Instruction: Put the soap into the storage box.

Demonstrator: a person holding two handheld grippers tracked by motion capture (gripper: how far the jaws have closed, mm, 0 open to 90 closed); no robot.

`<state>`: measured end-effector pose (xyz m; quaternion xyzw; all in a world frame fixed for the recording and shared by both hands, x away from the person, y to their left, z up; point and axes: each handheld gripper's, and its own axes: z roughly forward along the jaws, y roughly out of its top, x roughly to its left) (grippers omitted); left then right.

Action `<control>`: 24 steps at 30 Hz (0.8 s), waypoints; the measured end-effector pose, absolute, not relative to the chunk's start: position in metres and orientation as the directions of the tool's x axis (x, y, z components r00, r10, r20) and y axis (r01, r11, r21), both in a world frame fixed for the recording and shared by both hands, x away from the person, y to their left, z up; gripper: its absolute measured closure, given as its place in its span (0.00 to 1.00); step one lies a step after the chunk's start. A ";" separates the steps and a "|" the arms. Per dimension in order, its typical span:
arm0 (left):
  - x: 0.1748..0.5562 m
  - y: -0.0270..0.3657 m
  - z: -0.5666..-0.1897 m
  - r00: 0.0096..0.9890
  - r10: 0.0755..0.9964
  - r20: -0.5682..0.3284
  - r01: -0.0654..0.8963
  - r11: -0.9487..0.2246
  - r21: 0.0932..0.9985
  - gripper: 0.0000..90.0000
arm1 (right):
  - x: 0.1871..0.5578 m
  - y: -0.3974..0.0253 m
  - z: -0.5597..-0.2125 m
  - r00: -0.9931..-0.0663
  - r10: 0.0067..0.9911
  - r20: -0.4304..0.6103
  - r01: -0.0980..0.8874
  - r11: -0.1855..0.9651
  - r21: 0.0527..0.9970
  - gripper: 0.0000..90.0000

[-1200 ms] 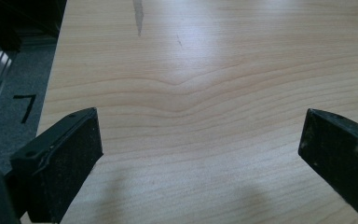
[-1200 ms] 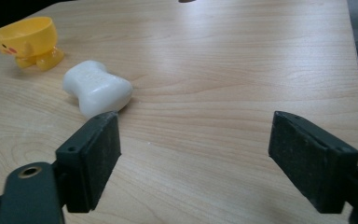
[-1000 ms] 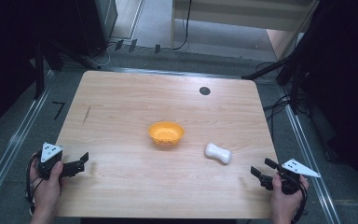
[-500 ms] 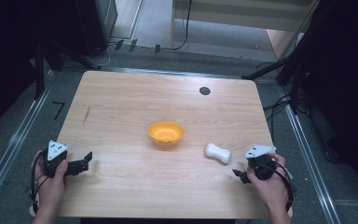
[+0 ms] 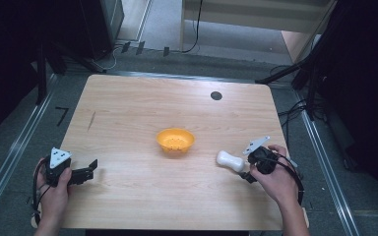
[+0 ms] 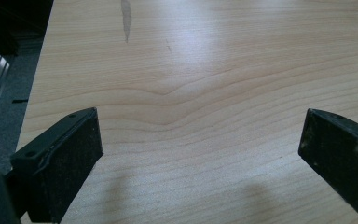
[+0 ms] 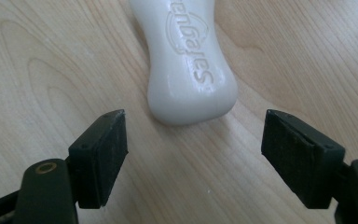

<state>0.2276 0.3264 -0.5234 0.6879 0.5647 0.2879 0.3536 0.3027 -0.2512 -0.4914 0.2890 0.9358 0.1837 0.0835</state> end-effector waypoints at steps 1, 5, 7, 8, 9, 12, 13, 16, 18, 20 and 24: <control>0.228 0.326 -0.523 0.197 0.980 -0.004 0.573 -0.112 0.812 0.00 | 0.304 -0.249 -0.492 -0.818 0.572 -0.051 0.512 0.767 0.386 0.26; 0.228 0.326 -0.523 0.196 0.981 -0.003 0.575 -0.113 0.811 0.00 | 0.311 -0.240 -0.494 -0.829 0.556 -0.052 0.503 0.784 0.364 0.26; 0.228 0.326 -0.523 0.197 0.980 -0.003 0.575 -0.113 0.811 0.00 | 0.314 -0.235 -0.494 -0.835 0.547 -0.058 0.494 0.791 0.360 0.27; 0.228 0.326 -0.523 0.196 0.981 -0.004 0.573 -0.111 0.812 0.00 | 0.316 -0.233 -0.494 -0.837 0.544 -0.058 0.491 0.793 0.359 0.27; 0.228 0.326 -0.523 0.196 0.981 -0.005 0.573 -0.110 0.812 0.00 | 0.318 -0.231 -0.494 -0.839 0.541 -0.059 0.489 0.796 0.356 0.28; 0.228 0.326 -0.523 0.195 0.981 -0.006 0.571 -0.109 0.814 0.00 | 0.322 -0.225 -0.494 -0.841 0.539 -0.052 0.491 0.799 0.346 0.29; 0.228 0.326 -0.523 0.195 0.981 -0.006 0.571 -0.109 0.814 0.00 | 0.322 -0.225 -0.494 -0.841 0.539 -0.052 0.491 0.799 0.346 0.29; 0.228 0.326 -0.524 0.196 0.981 -0.005 0.571 -0.110 0.814 0.00 | 0.328 -0.219 -0.494 -0.850 0.524 -0.045 0.481 0.809 0.337 0.30; 0.228 0.326 -0.524 0.196 0.981 -0.005 0.571 -0.110 0.814 0.00 | 0.328 -0.218 -0.494 -0.852 0.522 -0.046 0.479 0.811 0.335 0.31; 0.228 0.326 -0.523 0.197 0.980 -0.005 0.572 -0.110 0.813 0.00 | 0.332 -0.213 -0.496 -0.859 0.511 -0.037 0.475 0.820 0.319 0.32; 0.228 0.326 -0.523 0.198 0.980 -0.005 0.573 -0.111 0.812 0.00 | 0.335 -0.209 -0.496 -0.860 0.509 -0.030 0.476 0.821 0.315 0.33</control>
